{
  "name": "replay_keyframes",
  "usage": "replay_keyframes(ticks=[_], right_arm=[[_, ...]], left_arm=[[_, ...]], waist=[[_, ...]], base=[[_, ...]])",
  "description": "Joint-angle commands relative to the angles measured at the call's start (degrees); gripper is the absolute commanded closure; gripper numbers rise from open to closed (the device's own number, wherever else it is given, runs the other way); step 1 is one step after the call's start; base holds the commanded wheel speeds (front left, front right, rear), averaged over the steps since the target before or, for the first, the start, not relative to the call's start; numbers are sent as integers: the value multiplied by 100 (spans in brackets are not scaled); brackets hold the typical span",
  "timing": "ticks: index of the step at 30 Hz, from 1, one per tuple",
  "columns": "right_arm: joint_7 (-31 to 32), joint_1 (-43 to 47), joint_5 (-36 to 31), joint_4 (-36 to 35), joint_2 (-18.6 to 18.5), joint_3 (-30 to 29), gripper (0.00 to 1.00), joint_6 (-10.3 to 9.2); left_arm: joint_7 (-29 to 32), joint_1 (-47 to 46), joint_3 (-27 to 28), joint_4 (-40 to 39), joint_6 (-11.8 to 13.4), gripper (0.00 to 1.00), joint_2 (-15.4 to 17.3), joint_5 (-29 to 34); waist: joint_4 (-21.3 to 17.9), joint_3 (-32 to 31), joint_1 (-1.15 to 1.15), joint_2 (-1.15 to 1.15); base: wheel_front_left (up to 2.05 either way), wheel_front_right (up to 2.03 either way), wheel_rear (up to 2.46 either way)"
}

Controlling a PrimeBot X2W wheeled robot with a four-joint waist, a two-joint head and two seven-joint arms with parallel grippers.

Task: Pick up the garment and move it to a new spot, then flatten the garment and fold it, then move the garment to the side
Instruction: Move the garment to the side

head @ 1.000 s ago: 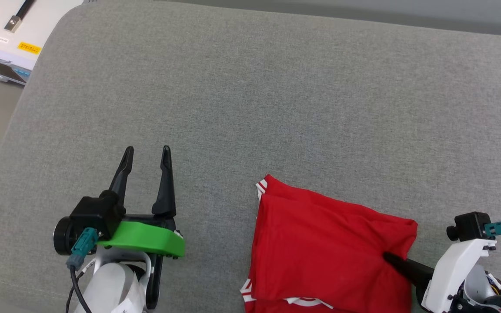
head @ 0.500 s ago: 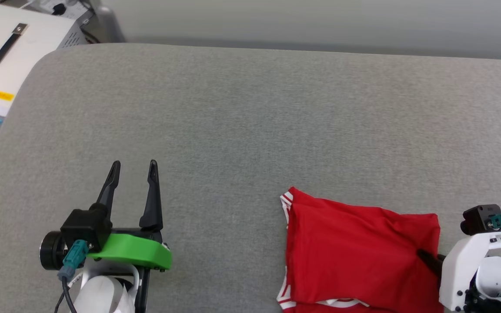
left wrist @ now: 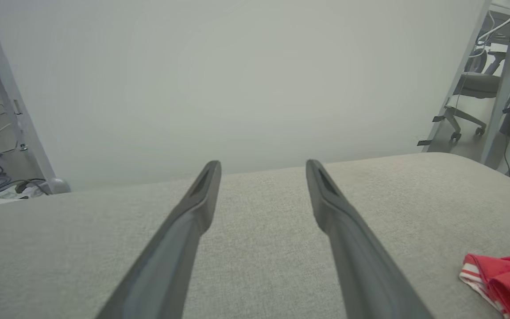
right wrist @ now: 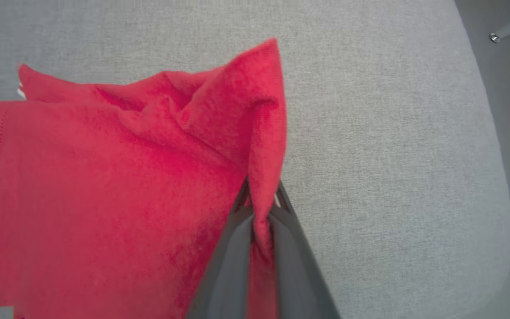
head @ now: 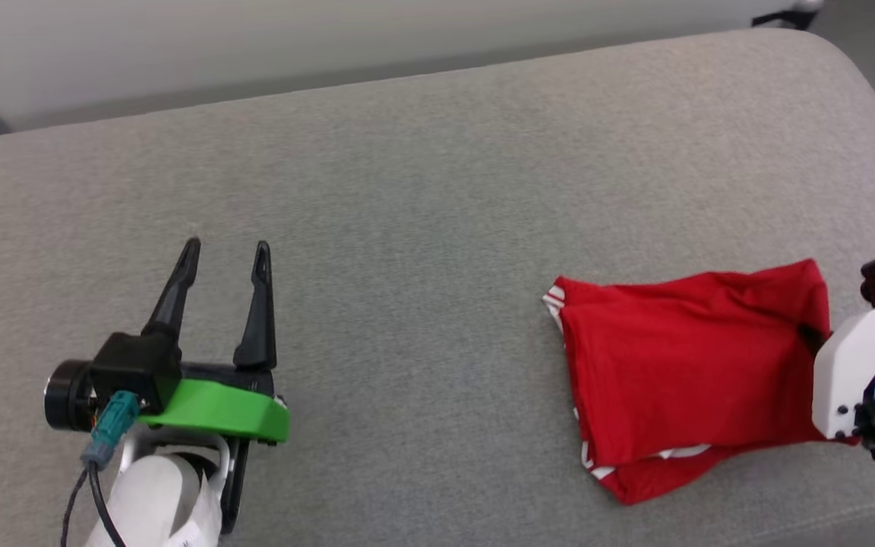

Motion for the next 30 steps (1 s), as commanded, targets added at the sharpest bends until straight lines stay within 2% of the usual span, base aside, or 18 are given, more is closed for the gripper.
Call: replay_keyframes(ticks=[1,4,9,15,21,26,30], right_arm=[[-107,-272,-73,148,-63,-40,100,-47],[-371,-779,-131,643,-137,-205,100,-47],[-848,-1625,-363,1454,-389,-586,100,-47],[-1499,-2664,-809,2532,-761,-1245,100,-47],[-2118,-3404,-1333,3318,-1036,-1814,100,-47],[-2642,-3753,-1773,3793,-1001,-2185,100,-47],[-2937,-3875,-2221,4164,-831,-2553,98,-47]], left_arm=[[46,-198,-17,-82,-20,0,79,56],[201,-429,-65,-266,-53,0,185,149],[456,-854,-171,-674,-129,0,342,320],[745,-1442,-336,-1114,-256,0,463,506],[858,-1881,-430,-1341,-361,0,520,592],[841,-2049,-467,-1371,-389,0,537,623],[773,-2098,-508,-1282,-380,0,498,619]], waist=[[-815,671,0,0],[-983,1014,0,0],[-1054,1618,0,0],[-909,2323,0,0],[-719,2775,0,0],[-598,2990,0,0],[-525,3033,0,0]], base=[[0,0,0],[0,0,0],[0,0,0],[0,0,0],[0,0,0],[0,0,0],[0,0,0]])
